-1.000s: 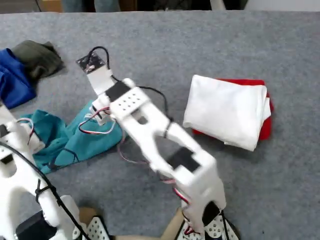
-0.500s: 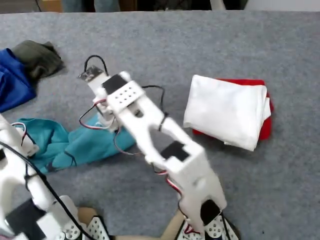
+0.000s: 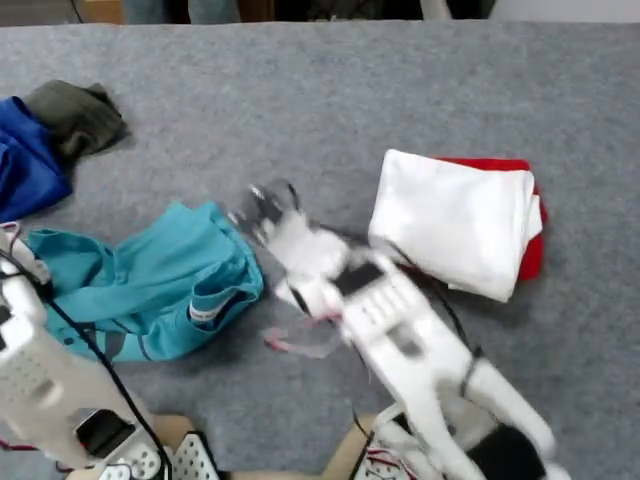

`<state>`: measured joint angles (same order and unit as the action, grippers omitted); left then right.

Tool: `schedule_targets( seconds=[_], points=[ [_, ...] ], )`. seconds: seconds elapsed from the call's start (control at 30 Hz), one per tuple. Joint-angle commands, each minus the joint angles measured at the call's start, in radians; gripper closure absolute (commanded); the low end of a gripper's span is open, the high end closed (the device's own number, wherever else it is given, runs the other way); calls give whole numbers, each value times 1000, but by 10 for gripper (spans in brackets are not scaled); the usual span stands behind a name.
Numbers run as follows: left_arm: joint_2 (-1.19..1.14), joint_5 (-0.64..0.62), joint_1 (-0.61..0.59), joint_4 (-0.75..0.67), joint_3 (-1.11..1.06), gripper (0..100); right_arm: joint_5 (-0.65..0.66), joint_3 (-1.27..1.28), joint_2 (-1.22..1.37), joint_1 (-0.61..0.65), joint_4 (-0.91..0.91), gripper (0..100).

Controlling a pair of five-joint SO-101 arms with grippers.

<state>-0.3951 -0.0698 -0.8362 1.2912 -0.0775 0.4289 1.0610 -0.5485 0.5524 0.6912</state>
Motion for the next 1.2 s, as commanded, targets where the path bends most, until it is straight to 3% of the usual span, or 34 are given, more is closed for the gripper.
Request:
schedule_targets(
  seconds=[0.0,0.17,0.37,0.47,0.7,0.8,0.9,1.0,1.07,1.17],
  points=[
    [-112,-14,1,61,179,971,-48,68,-134,-14,-28,942],
    [-187,-15,-5,60,249,971,-259,-262,36,32,161,764],
    [-196,-15,-36,2,237,971,-436,-766,426,103,245,874],
    [-193,-15,-36,-3,239,971,-405,-986,661,157,304,907],
    [-193,-15,-42,-3,240,971,-434,-1446,1178,282,557,792],
    [-193,-14,-38,-48,234,972,-370,-1603,1319,325,666,766],
    [-192,-14,-45,-44,236,972,-367,-1712,1405,327,772,836],
    [-192,-14,-74,-46,259,972,-361,-1767,1434,278,856,992],
    [-192,-12,-87,-44,272,972,-359,-1774,1434,230,907,952],
    [-192,-9,-91,-44,278,972,-331,-1770,1432,175,1003,976]
  ],
)
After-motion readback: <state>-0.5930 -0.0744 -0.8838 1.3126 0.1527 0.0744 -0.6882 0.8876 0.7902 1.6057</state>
